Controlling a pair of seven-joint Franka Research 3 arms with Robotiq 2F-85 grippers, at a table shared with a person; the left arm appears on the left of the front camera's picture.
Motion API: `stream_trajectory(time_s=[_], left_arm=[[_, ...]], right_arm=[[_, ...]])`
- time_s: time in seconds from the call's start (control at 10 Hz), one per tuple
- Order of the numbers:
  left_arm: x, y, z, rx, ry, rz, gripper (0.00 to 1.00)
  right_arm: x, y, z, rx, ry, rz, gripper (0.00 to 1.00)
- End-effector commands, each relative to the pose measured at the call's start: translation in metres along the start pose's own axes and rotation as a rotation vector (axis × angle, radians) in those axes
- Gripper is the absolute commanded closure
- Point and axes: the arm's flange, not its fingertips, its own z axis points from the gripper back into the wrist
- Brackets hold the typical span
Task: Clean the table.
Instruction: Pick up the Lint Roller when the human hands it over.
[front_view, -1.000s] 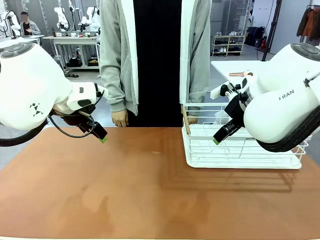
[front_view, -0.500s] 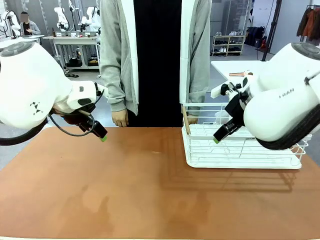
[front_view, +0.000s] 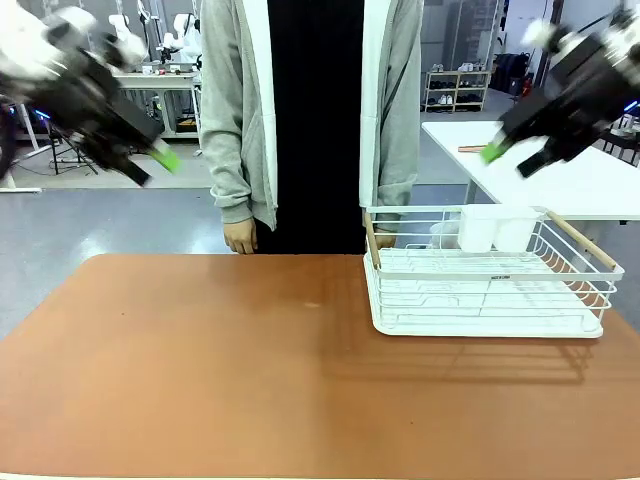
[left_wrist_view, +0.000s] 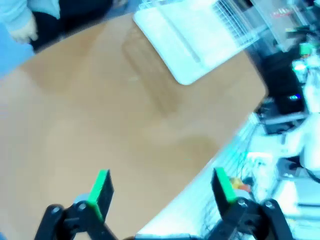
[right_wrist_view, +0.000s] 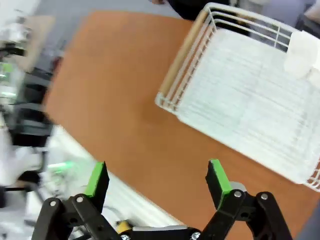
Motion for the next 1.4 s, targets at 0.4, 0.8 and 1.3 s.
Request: stream_trajectory(time_s=[0.4, 0.8, 1.3], left_arm=[[-0.189, 0.183, 0.135, -0.472, -0.332, 0.555, 0.0], [-0.229, 0.234, 0.116, -0.485, -0.345, 0.761, 0.0], [-0.263, 0.228, 0.122, -0.453, -0.351, 0.757, 0.0]], right_arm=[[-0.084, -0.18, 0.068, 0.637, -0.138, -0.416, 0.0], [-0.122, -0.227, 0.038, 0.7, -0.163, -0.497, 0.0], [-0.134, -0.231, 0.047, 0.688, -0.172, -0.529, 0.0]])
